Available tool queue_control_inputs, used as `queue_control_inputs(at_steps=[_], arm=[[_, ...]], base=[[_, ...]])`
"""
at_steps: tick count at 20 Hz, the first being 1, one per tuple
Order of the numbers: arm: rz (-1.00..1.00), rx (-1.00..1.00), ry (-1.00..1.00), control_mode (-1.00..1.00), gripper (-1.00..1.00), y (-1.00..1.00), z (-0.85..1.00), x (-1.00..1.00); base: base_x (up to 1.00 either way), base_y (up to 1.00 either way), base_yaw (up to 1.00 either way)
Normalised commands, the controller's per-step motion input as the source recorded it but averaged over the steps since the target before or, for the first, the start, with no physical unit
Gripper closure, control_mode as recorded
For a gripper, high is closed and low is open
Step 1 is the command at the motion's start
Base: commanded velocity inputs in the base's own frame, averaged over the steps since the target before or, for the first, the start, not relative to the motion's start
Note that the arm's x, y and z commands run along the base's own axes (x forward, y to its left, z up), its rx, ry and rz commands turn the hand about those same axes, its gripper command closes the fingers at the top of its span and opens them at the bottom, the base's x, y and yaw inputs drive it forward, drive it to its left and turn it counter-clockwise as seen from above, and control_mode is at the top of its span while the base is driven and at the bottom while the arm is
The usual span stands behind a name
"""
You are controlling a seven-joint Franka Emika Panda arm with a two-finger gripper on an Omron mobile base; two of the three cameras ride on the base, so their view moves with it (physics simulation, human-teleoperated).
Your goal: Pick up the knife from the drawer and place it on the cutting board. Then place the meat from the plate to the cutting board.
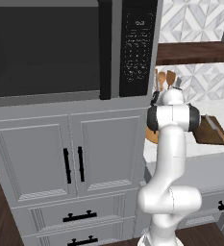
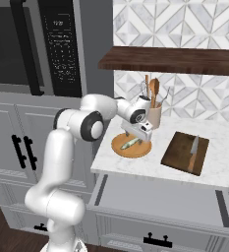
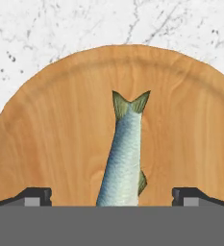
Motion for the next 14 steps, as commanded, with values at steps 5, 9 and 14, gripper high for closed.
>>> queue_control_inputs(at_steps=[5,9,14], arm=[[-0.21,0.0,0.0,-1.0,-1.0,0.0,-0.54,0.02],[-0.19,0.0,0.0,-1.0,1.0,0.0,-0.42,0.0],[-0.07,0.0,0.0,-1.0,1.0,0.0,-0.18,-0.09]], base=[[0.0,0.0,0.0],[0.0,0.0,0.0],[0.0,0.0,0.0]])
